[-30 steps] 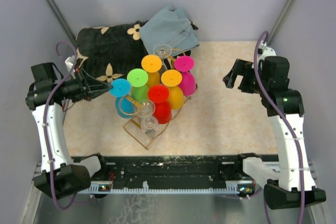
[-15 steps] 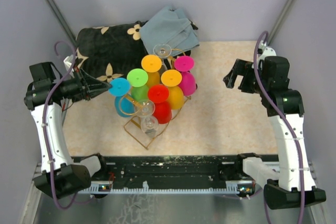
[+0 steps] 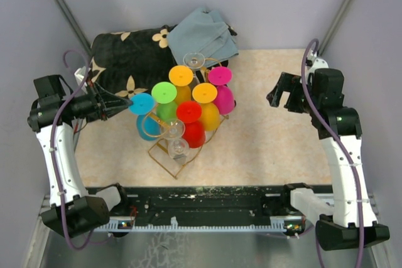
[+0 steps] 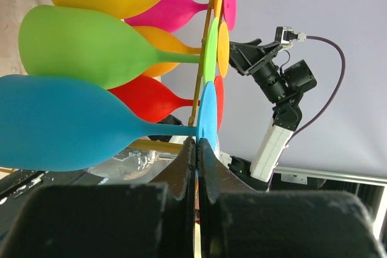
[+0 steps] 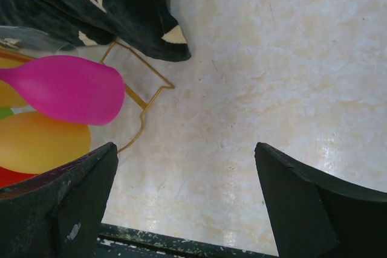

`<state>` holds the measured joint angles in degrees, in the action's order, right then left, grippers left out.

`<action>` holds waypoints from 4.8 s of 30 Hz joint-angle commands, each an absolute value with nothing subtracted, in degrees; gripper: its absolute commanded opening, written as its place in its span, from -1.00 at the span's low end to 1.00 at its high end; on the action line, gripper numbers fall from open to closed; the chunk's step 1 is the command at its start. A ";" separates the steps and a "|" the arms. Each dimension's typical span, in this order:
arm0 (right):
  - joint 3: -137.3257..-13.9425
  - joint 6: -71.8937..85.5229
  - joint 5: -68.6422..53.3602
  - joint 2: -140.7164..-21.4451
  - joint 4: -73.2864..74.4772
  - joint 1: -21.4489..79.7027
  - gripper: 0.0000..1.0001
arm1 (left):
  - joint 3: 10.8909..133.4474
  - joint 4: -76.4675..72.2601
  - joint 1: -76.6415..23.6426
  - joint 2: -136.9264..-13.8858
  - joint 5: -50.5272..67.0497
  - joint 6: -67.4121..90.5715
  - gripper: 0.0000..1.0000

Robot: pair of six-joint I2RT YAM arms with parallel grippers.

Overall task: Take the wine glass off the wine glass rack
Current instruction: Pick up the wine glass from the wine rack, then place the wine glass at the center of the board.

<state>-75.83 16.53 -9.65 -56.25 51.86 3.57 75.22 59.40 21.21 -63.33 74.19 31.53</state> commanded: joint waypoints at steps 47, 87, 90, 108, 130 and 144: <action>-114.96 12.88 -12.17 -79.06 56.62 3.16 0.89 | 125.63 37.23 -0.83 -90.85 43.90 -12.90 -1.00; -121.52 21.59 -38.74 -73.13 69.66 9.05 0.73 | 97.76 56.78 -45.81 -63.55 43.33 -57.43 -1.00; -121.81 22.64 -38.42 -72.93 68.60 9.05 0.74 | 95.79 56.10 -48.32 -63.92 42.50 -62.10 -1.00; -117.35 23.40 -42.49 -65.24 73.71 9.13 0.75 | 93.48 50.98 -65.60 -69.44 35.51 -73.21 -1.00; -105.97 23.12 -44.62 -55.02 76.20 12.06 0.39 | 90.33 43.99 -73.09 -72.90 28.41 -75.96 -1.00; -99.26 23.69 -47.12 -50.04 74.95 12.83 -1.00 | 85.46 26.36 -73.18 -72.69 19.63 -75.85 0.50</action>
<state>-98.96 23.51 -44.21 -51.44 74.63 11.99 85.52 42.17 -73.23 -73.30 25.39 -75.96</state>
